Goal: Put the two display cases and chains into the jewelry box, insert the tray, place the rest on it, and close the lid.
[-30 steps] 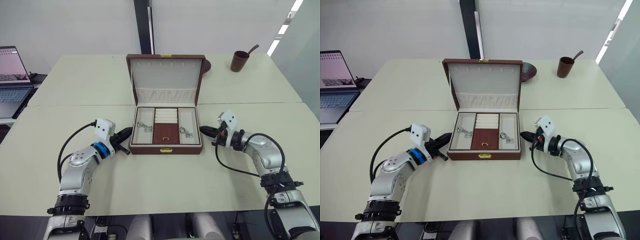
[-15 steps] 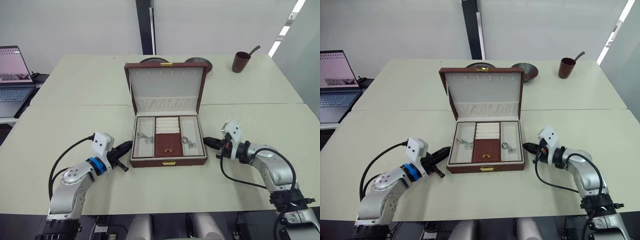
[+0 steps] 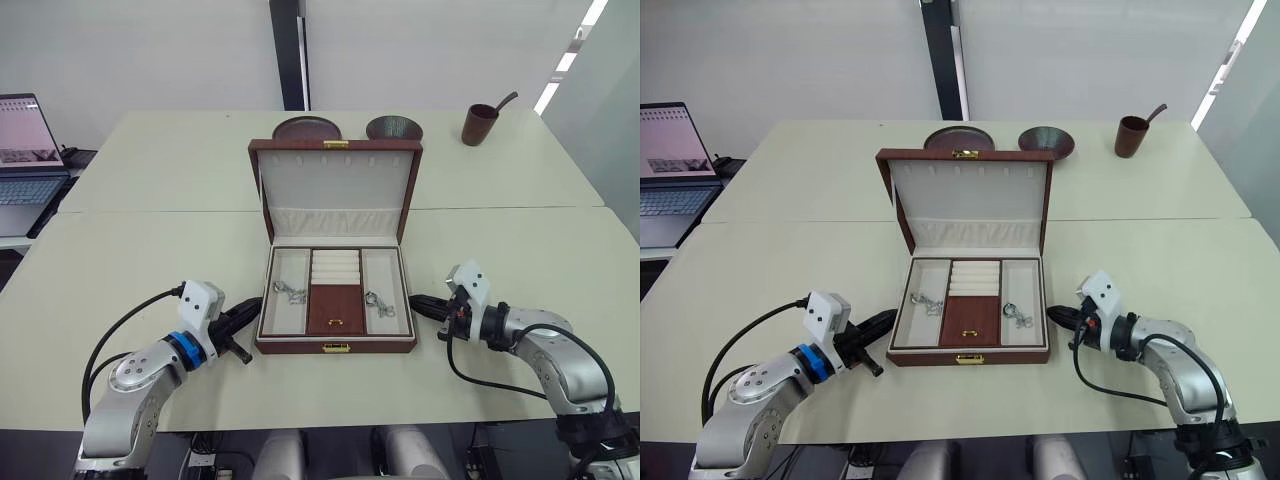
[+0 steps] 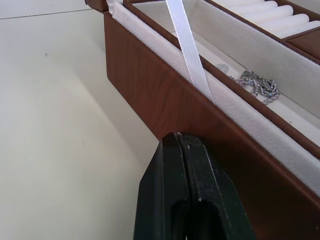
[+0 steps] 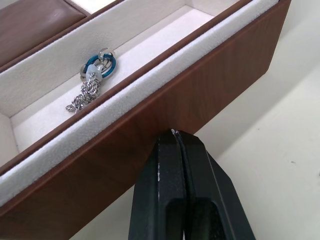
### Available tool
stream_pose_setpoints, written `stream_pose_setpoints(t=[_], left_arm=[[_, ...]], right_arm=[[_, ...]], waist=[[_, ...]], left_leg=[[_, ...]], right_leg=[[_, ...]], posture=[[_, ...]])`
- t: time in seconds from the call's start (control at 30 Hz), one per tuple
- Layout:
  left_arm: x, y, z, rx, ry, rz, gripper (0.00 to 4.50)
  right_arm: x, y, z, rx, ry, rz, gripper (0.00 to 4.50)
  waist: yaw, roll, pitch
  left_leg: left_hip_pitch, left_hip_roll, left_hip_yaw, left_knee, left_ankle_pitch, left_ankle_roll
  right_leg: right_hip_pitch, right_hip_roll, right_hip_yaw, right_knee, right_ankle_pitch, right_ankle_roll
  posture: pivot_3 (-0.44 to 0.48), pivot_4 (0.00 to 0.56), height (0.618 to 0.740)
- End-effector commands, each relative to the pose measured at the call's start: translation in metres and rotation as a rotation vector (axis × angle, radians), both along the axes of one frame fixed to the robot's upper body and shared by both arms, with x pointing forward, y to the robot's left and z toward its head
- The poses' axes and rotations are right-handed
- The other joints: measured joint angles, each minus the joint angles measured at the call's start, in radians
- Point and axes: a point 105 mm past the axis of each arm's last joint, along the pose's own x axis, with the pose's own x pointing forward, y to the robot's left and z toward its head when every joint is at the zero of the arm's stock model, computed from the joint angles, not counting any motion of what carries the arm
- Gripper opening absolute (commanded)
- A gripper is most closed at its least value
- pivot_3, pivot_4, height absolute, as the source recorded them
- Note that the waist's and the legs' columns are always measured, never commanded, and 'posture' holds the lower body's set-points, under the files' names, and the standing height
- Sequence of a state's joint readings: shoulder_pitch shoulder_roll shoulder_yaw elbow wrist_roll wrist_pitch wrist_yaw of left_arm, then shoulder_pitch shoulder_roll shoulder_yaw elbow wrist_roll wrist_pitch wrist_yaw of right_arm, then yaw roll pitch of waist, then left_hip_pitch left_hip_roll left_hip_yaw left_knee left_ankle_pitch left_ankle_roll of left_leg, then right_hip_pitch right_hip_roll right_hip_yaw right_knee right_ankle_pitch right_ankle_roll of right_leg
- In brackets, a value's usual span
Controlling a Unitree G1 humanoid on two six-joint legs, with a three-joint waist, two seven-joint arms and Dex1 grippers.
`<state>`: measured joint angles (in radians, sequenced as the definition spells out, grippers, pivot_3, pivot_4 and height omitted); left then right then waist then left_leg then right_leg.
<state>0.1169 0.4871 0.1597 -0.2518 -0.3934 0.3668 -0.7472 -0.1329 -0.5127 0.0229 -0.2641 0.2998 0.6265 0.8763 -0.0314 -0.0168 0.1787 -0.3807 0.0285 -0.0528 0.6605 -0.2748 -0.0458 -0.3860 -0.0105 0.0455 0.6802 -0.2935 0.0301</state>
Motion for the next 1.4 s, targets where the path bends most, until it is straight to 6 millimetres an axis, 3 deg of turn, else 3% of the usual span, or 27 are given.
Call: stream_pose_setpoints(t=[0.03, 0.33, 0.47, 0.6, 0.77, 0.93, 1.1, 1.23, 1.4], left_arm=[[-0.014, -0.032, -0.004, -0.045, 0.029, -0.148, 0.0], [-0.01, -0.021, -0.003, -0.019, 0.001, -0.11, 0.0], [-0.005, -0.012, 0.002, -0.008, -0.048, -0.059, 0.0], [-0.006, 0.01, 0.024, -0.009, -0.137, 0.03, 0.0], [-0.035, 0.026, 0.045, -0.03, -0.207, 0.088, 0.0], [-0.062, 0.028, 0.065, -0.094, -0.262, 0.153, 0.0], [-0.089, 0.021, 0.105, -0.173, -0.429, 0.271, 0.0], [-0.111, -0.001, 0.106, -0.225, -0.428, 0.27, 0.0], [-0.133, 0.005, 0.107, -0.208, -0.449, 0.375, 0.0]], right_arm=[[-0.016, 0.033, 0.004, 0.072, 0.006, 0.15, 0.02], [-0.012, 0.026, 0.005, 0.062, 0.002, 0.132, 0.02], [-0.001, 0.009, 0.014, 0.069, -0.039, 0.057, 0.02], [0.016, -0.018, 0.027, 0.046, -0.087, -0.001, 0.02], [0.041, -0.037, 0.046, 0.05, -0.124, -0.009, 0.02], [0.065, -0.05, 0.059, 0.052, -0.153, -0.009, 0.02], [0.102, -0.067, 0.075, 0.053, -0.178, -0.038, 0.02], [0.123, -0.068, 0.083, 0.046, -0.195, -0.042, 0.02], [0.138, -0.059, 0.095, 0.029, -0.233, -0.032, 0.02]], waist=[[-0.001, 0.0, 0.0], [-0.001, 0.0, 0.0], [-0.001, 0.0, 0.0], [-0.001, -0.001, 0.001], [-0.005, -0.001, 0.002], [0.001, -0.003, 0.003], [-0.001, -0.004, 0.005], [-0.003, -0.004, 0.005], [-0.013, -0.003, 0.007]], left_leg=[[0.0, 0.0, 0.0, 0.0, 0.0, 0.0], [0.0, 0.0, 0.0, 0.0, 0.0, 0.0], [0.0, 0.001, 0.0, 0.0, 0.0, 0.0], [-0.001, 0.0, 0.001, 0.0, 0.0, 0.0], [-0.001, 0.001, 0.001, 0.0, 0.0, 0.0], [-0.001, 0.001, 0.002, 0.001, 0.0, 0.0], [-0.001, 0.0, 0.003, 0.002, 0.0, 0.0], [-0.001, -0.001, 0.003, 0.001, 0.0, 0.0], [-0.001, 0.0, 0.004, 0.0, 0.0, 0.0]], right_leg=[[0.0, 0.0, 0.0, 0.0, 0.0, 0.0], [0.0, 0.001, 0.0, 0.0, 0.0, 0.0], [0.0, 0.001, 0.0, 0.0, 0.0, 0.0], [-0.001, 0.001, 0.001, 0.0, 0.0, 0.0], [-0.001, 0.001, 0.001, 0.0, 0.0, 0.0], [-0.001, 0.0, 0.002, 0.0, 0.0, 0.0], [-0.001, -0.001, 0.002, -0.001, 0.0, 0.0], [-0.001, -0.001, 0.003, -0.001, 0.0, 0.0], [-0.001, 0.0, 0.003, -0.001, 0.0, -0.002]], posture=[[0.0, 0.15, 0.74], [0.0, 0.15, 0.74], [0.0, 0.15, 0.74], [0.0, 0.15, 0.74], [0.0, 0.15, 0.74], [0.0, 0.15, 0.74], [0.0, 0.15, 0.74], [0.0, 0.15, 0.74], [0.0, 0.15, 0.74]])
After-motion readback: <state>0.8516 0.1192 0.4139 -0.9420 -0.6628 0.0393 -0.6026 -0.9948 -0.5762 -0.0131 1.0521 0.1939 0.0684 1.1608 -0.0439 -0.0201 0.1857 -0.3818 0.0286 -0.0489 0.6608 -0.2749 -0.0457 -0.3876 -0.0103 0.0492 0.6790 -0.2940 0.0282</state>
